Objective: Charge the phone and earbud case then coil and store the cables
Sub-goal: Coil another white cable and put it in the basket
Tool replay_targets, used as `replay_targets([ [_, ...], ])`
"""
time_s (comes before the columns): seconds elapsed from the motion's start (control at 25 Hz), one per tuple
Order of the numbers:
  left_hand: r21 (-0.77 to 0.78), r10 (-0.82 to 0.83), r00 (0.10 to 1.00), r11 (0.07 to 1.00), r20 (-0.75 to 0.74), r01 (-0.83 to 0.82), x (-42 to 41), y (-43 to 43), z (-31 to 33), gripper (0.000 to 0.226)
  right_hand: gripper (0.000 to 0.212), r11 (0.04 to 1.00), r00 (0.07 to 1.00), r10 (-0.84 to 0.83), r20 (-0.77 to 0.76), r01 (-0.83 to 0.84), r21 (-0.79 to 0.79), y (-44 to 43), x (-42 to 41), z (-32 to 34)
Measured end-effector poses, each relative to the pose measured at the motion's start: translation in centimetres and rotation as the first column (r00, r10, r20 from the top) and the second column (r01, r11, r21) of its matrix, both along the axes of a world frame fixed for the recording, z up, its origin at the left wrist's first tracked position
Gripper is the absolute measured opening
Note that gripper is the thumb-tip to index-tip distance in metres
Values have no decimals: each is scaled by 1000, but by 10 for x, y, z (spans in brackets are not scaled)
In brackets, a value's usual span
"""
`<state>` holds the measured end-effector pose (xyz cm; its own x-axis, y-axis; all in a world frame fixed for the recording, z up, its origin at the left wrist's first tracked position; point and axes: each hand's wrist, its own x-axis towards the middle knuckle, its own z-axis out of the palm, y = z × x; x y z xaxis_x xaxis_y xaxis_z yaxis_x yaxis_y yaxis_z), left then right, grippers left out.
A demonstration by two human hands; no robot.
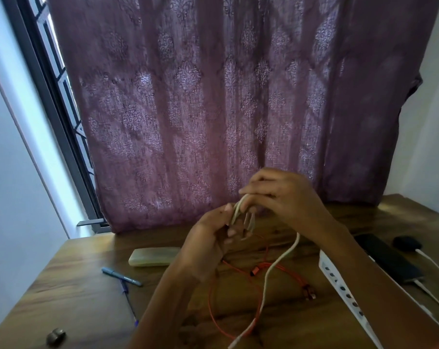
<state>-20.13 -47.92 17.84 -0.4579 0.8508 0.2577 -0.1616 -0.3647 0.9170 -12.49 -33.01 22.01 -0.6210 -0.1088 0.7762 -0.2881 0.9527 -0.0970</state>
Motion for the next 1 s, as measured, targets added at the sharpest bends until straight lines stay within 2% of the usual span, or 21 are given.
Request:
replay_targets([
  [0.2,78,-95,980,994,174,83,-6,0,3,36,21,927,983,157,93,-115,-357,3,-11,-10],
  [0.32,182,-177,942,975,286,128,-10,-2,1,37,24,770,968,227,110,-109,-628,-3,-16,-25],
  [0.44,268,-186,915,959,359,90,-7,2,1,37,28,595,966,253,56,-110,-797,-16,-22,-44],
  [0.48,287,-156,912,957,380,44,-4,4,2,36,28,565,973,227,45,-94,-820,-21,-24,-50],
  [0.6,310,1,919,941,393,-133,0,9,4,37,23,581,987,104,122,39,-813,-31,-30,-68],
  [0.68,336,74,935,921,347,-198,-3,9,5,33,31,557,975,110,192,99,-825,-33,-30,-81],
  [0.76,321,183,944,908,275,-270,-11,4,7,28,28,556,959,125,254,144,-818,-34,-26,-89],
  [0.84,248,337,933,900,126,-358,-18,3,5,27,22,635,938,103,330,194,-748,-36,-19,-93],
  [0.92,180,474,871,875,-128,-450,-22,3,-2,30,20,764,920,41,389,222,-606,-40,-11,-93],
  [1.0,115,517,801,854,-300,-508,-22,4,-13,30,22,876,933,-124,339,263,-403,-46,-7,-91],
])
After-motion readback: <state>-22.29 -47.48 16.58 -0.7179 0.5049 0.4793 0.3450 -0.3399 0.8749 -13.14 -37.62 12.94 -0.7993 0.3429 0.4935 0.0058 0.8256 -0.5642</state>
